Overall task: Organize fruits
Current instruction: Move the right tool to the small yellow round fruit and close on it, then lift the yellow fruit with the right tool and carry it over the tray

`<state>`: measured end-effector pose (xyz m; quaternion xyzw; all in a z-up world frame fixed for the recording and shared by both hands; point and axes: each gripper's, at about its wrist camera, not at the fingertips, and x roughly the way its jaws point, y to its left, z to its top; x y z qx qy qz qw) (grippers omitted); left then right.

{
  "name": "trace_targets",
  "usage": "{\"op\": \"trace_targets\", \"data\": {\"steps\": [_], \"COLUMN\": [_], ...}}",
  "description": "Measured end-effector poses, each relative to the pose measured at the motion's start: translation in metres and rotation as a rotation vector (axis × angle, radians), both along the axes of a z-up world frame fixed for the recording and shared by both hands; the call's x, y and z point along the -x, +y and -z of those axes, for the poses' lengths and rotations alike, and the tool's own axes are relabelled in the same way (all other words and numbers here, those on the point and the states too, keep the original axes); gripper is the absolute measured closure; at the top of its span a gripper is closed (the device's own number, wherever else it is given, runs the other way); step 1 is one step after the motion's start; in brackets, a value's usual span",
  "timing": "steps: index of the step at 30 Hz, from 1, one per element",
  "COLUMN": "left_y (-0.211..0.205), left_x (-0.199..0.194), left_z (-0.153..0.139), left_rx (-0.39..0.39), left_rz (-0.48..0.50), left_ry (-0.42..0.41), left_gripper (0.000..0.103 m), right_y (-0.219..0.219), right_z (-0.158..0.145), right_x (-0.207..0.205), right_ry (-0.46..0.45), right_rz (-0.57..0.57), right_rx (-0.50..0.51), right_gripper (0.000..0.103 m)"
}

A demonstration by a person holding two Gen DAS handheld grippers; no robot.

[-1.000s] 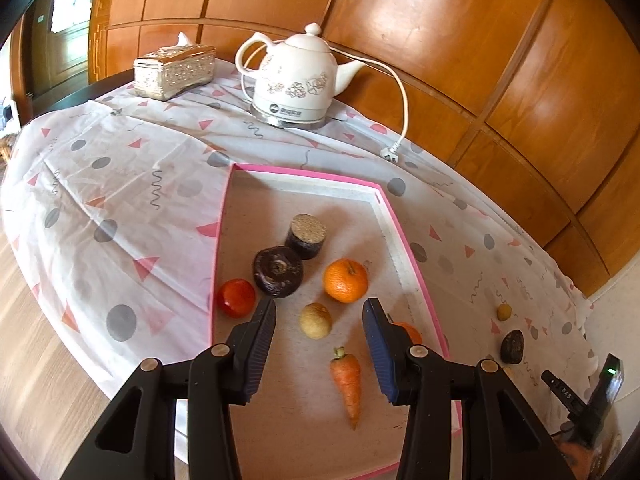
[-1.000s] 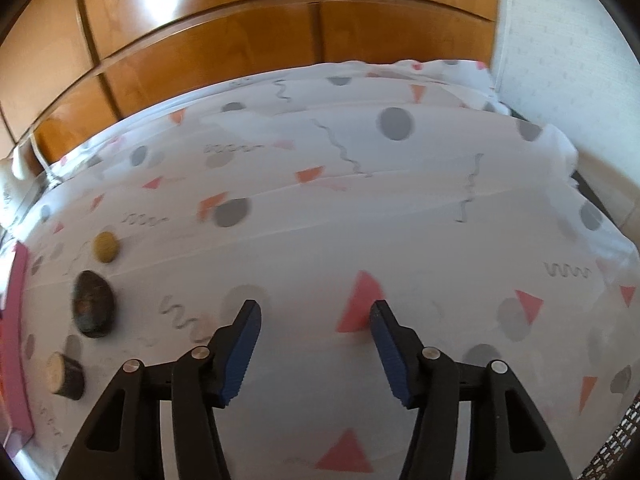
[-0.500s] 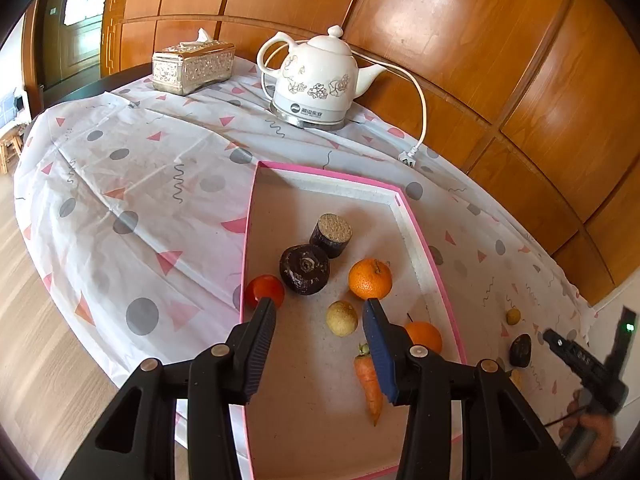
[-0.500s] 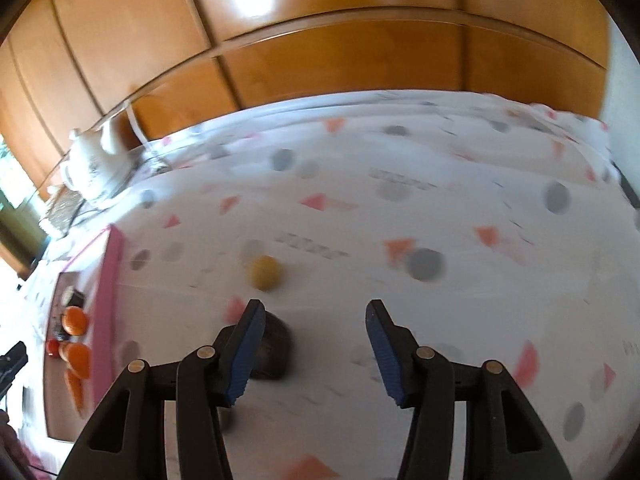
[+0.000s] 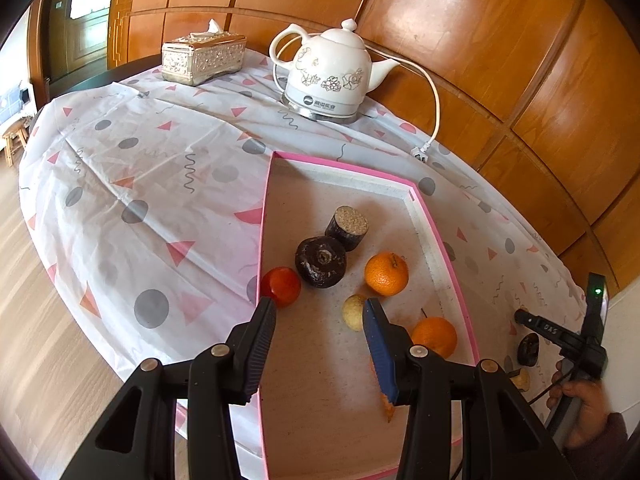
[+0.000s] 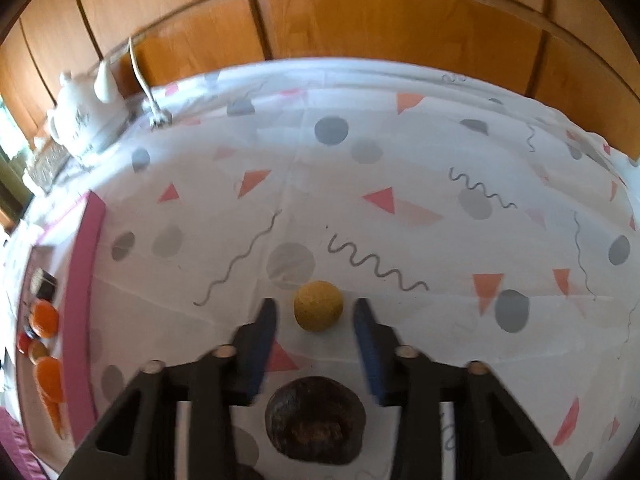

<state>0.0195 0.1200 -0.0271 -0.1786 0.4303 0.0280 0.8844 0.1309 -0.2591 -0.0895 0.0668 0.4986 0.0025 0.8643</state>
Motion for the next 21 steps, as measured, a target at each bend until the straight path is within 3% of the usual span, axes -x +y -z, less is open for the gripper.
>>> {"op": "trace_targets", "data": {"steps": [4,13,21], "left_y": [0.0,-0.004,-0.006], "left_x": [0.0,0.001,0.004], "left_z": [0.001,0.001,0.0], "left_rx": [-0.002,-0.009,-0.005], "left_rz": [-0.003,0.009,0.016], "left_ry": [0.005,0.006,0.009], "left_gripper": [0.057,0.057,0.057], "right_y": [0.005,0.001,0.023], "right_z": [0.005,-0.001,-0.016], "right_x": [0.0,0.004,0.014], "right_ry": [-0.002,-0.035,-0.085], "right_rz": [-0.029,-0.011,-0.073], "right_rx": [0.037,-0.007,-0.018], "right_gripper": [0.077,0.077,0.077]}}
